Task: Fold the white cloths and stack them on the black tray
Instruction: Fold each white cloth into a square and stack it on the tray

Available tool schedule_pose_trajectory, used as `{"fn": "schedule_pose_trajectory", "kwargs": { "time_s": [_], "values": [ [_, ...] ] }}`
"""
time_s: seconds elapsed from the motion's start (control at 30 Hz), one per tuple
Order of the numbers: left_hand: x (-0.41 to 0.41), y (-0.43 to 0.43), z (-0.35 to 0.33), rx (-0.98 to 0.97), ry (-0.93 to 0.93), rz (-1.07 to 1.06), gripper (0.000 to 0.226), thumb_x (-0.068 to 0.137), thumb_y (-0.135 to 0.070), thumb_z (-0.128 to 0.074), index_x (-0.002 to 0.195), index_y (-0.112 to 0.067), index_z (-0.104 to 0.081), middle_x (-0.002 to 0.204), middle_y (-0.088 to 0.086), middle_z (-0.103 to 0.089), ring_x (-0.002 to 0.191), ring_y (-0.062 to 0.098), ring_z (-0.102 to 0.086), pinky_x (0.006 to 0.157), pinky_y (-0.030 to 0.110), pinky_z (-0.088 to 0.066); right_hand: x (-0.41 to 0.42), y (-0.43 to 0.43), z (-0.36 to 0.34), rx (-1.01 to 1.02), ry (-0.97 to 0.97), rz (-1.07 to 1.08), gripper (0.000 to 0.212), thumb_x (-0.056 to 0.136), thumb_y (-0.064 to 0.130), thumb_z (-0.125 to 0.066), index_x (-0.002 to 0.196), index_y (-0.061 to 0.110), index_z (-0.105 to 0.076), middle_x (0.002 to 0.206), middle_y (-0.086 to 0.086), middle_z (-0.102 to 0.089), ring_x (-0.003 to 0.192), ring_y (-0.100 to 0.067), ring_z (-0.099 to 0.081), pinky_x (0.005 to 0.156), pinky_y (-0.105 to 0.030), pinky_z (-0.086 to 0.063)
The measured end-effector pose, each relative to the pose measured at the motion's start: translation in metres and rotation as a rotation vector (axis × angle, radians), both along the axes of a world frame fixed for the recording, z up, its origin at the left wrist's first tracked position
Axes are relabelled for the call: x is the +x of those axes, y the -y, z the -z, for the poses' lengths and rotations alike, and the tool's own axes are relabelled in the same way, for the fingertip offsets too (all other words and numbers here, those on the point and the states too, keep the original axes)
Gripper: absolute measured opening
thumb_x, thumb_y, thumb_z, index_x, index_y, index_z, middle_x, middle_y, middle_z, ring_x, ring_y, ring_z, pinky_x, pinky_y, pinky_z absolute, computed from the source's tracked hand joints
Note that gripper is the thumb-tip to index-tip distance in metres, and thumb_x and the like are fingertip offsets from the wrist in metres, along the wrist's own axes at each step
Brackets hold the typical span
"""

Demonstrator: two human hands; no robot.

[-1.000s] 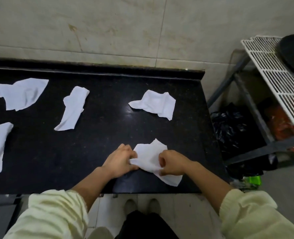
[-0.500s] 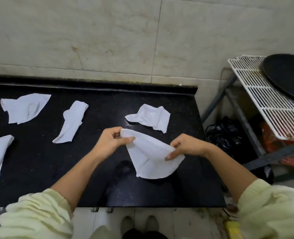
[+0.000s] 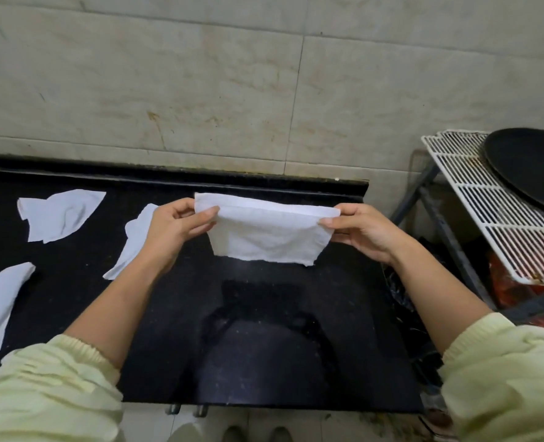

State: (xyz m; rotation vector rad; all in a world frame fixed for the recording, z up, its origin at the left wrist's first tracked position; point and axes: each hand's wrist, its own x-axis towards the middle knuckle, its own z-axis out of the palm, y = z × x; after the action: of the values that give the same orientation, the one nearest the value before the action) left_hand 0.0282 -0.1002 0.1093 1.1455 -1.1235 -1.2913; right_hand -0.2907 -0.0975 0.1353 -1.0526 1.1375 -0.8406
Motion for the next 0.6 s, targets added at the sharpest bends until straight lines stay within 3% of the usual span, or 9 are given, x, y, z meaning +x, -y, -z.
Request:
{"fn": "schedule_pose_trajectory", "kwargs": {
  "time_s": [0.1, 0.2, 0.27, 0.37, 0.4, 0.5, 0.6],
  "values": [
    [0.015, -0.010, 0.003, -0.006, 0.051, 0.051, 0.013, 0.076, -0.018, -0.077, 0.082, -0.007, -0.073, 0.085, 0.005, -0.074, 0.090, 0.018, -0.069, 0.091, 0.031, -0.055, 0.001, -0.004, 0.006, 0.035, 0.040, -0.009, 0.014, 0.069, 0.008, -0.072, 0.081, 0.008, -0.067, 0.094, -0.010, -0.071, 0.089, -0.020, -0.068, 0.083, -0.028, -0.058],
    [0.033, -0.031, 0.024, 0.098, 0.157, 0.185, 0.055, 0.052, -0.048, -0.088, 0.083, -0.005, -0.075, 0.092, 0.013, -0.073, 0.091, 0.021, -0.069, 0.091, 0.030, -0.054, 0.001, -0.015, 0.022, 0.121, 0.017, -0.057, 0.018, 0.069, 0.006, -0.071, 0.086, 0.003, -0.067, 0.093, -0.010, -0.072, 0.089, -0.021, -0.070, 0.081, -0.028, -0.059],
    [0.041, -0.045, 0.041, 0.230, 0.203, 0.306, 0.066, 0.049, -0.050, -0.089, 0.090, 0.000, -0.074, 0.097, 0.017, -0.073, 0.091, 0.025, -0.067, 0.089, 0.031, -0.053, 0.001, -0.027, 0.040, 0.208, -0.012, -0.109, 0.014, 0.071, 0.005, -0.071, 0.085, 0.003, -0.068, 0.093, -0.010, -0.073, 0.090, -0.021, -0.070, 0.084, -0.031, -0.058],
    [0.043, -0.068, 0.064, 0.403, 0.282, 0.486, 0.024, 0.065, -0.033, -0.083, 0.073, -0.012, -0.077, 0.072, 0.005, -0.068, 0.072, 0.016, -0.060, 0.075, 0.024, -0.048, 0.003, -0.049, 0.072, 0.331, -0.053, -0.225, 0.009, 0.073, 0.005, -0.072, 0.070, 0.008, -0.065, 0.085, -0.008, -0.071, 0.083, -0.018, -0.069, 0.082, -0.031, -0.057],
    [0.042, -0.077, 0.070, 0.465, 0.296, 0.528, 0.020, 0.065, -0.032, -0.083, 0.071, -0.014, -0.077, 0.071, 0.002, -0.068, 0.072, 0.012, -0.061, 0.074, 0.023, -0.049, 0.004, -0.057, 0.085, 0.373, -0.074, -0.255, 0.015, 0.075, 0.004, -0.073, 0.066, 0.011, -0.064, 0.080, -0.006, -0.070, 0.078, -0.016, -0.068, 0.077, -0.029, -0.056],
    [0.044, -0.093, 0.097, 0.618, 0.379, 0.567, 0.044, 0.056, -0.036, -0.086, 0.088, -0.008, -0.078, 0.090, 0.012, -0.072, 0.088, 0.015, -0.065, 0.088, 0.031, -0.051, 0.007, -0.077, 0.116, 0.491, -0.145, -0.288, 0.026, 0.080, 0.000, -0.072, 0.060, 0.016, -0.069, 0.073, -0.002, -0.070, 0.071, -0.012, -0.067, 0.071, -0.026, -0.053],
    [0.039, -0.099, 0.109, 0.654, 0.399, 0.519, 0.023, 0.075, -0.026, -0.079, 0.090, -0.009, -0.078, 0.094, 0.018, -0.072, 0.084, 0.014, -0.062, 0.080, 0.028, -0.050, 0.010, -0.085, 0.137, 0.525, -0.200, -0.269, 0.008, 0.079, 0.006, -0.076, 0.074, 0.010, -0.072, 0.085, -0.008, -0.073, 0.079, -0.017, -0.069, 0.075, -0.029, -0.056]
  ]
}}
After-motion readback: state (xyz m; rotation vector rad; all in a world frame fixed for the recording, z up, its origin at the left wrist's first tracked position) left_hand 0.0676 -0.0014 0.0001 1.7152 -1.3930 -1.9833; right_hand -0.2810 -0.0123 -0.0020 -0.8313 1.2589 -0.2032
